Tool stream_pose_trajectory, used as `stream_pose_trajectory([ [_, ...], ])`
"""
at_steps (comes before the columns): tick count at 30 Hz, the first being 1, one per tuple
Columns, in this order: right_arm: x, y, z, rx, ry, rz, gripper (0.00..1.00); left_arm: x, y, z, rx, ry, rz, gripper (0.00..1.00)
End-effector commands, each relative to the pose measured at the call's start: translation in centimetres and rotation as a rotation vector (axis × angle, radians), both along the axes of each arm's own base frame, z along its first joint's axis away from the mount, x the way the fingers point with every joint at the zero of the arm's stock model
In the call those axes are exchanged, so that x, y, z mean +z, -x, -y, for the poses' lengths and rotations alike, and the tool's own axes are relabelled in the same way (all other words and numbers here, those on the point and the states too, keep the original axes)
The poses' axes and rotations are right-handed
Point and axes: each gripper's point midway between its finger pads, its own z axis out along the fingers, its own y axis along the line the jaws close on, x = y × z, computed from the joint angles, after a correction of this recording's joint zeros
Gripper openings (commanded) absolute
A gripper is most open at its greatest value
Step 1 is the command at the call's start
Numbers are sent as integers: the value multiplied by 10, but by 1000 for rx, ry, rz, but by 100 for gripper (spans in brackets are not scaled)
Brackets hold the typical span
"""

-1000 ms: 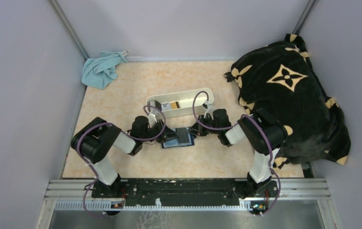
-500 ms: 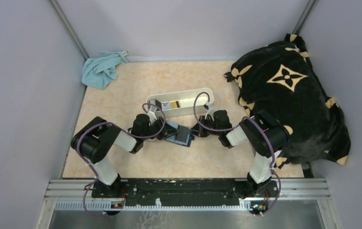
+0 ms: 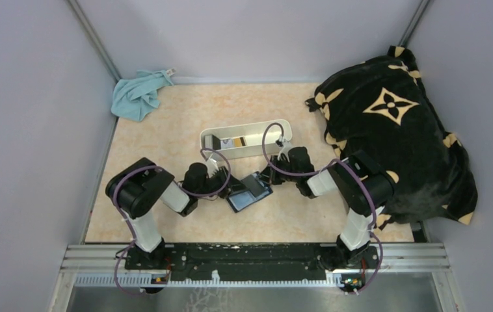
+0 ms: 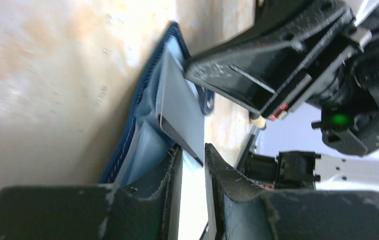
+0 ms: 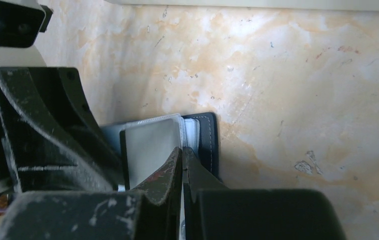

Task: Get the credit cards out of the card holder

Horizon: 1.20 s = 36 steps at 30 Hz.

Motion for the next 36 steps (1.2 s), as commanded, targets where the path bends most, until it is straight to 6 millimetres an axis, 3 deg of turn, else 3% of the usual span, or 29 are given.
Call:
stream_pose_trajectory([
  [1,-37,36,2,72,107,-144,1,34,6,13,-39,130,71,27],
  [9,-16,33,11,47,138,-83,1,28,1,15,-14,156,35,17],
  [11,-4,30,14,37,151,-51,2,24,0,13,-2,162,17,16],
  [18,3,32,24,28,193,-19,2,21,-2,10,15,183,-6,16],
  [27,28,28,28,6,190,39,3,13,0,11,4,179,-29,15],
  [31,37,30,26,19,174,50,7,9,0,10,3,172,-32,3],
  [36,39,33,24,28,156,39,8,5,1,12,-4,176,-43,1],
])
